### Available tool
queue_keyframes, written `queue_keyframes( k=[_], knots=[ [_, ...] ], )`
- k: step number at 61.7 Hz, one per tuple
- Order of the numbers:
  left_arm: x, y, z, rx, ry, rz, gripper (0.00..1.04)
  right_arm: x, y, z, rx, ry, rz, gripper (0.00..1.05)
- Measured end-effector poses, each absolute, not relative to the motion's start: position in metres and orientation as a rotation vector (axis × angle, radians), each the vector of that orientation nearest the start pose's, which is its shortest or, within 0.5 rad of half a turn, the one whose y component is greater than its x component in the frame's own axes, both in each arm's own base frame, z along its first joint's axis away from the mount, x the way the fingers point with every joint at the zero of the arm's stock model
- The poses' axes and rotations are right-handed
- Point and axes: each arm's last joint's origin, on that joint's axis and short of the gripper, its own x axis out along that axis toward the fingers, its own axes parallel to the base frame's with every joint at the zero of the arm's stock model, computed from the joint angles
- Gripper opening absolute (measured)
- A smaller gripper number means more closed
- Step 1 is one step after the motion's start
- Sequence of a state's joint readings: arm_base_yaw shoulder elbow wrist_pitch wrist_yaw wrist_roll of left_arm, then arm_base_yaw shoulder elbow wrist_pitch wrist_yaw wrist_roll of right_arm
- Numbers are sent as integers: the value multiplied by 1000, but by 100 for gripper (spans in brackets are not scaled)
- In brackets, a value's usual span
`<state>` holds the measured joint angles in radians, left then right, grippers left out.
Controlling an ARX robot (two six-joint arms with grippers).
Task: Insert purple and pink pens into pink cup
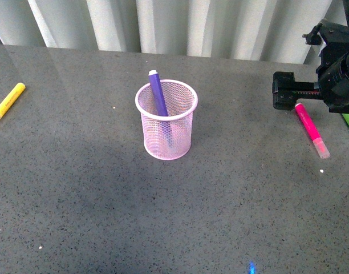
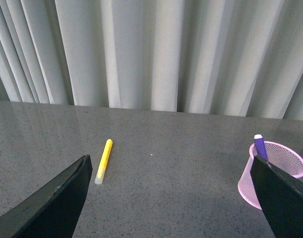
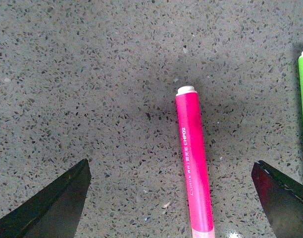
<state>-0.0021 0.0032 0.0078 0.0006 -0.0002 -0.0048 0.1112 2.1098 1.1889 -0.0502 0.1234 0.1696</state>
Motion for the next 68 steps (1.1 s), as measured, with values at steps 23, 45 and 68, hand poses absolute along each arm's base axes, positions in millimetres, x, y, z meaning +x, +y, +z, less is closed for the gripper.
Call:
queue_keyframes(
  k=[23,45,68],
  knots=[
    [97,0,166,-5,-5,-2,98,406,27,88,64,955,-120,98],
    [97,0,166,-5,-5,-2,98,408,23,62,73,1001,-115,98],
    [97,0,166,-5,-5,-2,98,413,26,56,68,1009,-83,90]
  ],
)
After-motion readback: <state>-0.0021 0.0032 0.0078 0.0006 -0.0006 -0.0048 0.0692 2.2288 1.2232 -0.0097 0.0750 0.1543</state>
